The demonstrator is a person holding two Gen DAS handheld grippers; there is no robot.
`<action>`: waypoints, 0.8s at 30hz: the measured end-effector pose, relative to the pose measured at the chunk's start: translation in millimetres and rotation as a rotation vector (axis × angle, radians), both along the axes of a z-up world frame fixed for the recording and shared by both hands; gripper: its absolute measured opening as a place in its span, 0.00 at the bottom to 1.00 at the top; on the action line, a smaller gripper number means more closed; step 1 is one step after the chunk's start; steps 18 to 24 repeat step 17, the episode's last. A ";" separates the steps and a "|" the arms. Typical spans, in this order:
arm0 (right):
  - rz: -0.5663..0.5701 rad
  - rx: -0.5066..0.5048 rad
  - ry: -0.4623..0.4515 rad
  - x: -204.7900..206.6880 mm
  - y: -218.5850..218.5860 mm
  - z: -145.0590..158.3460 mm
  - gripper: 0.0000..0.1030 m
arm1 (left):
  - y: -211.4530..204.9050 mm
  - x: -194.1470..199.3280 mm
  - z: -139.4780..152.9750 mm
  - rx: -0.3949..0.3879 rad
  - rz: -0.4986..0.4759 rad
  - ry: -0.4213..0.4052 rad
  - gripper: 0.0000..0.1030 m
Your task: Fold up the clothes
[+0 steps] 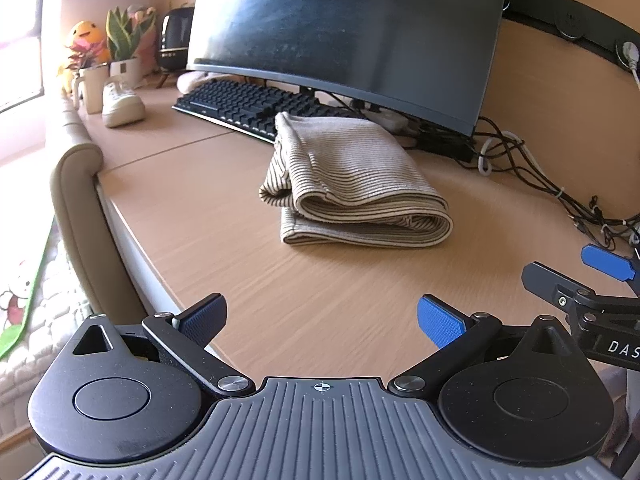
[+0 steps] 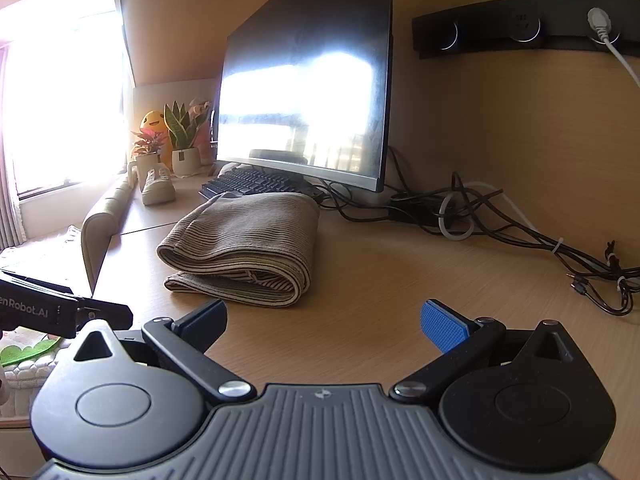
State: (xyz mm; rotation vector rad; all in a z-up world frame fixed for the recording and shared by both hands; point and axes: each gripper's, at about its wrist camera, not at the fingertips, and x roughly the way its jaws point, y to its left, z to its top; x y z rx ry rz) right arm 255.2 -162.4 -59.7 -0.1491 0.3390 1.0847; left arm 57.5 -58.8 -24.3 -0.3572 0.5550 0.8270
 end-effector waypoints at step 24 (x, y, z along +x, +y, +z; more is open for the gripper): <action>-0.037 -0.021 0.026 4.2 1.4 -1.2 1.00 | 9.1 3.3 2.4 0.017 -0.044 -0.022 1.00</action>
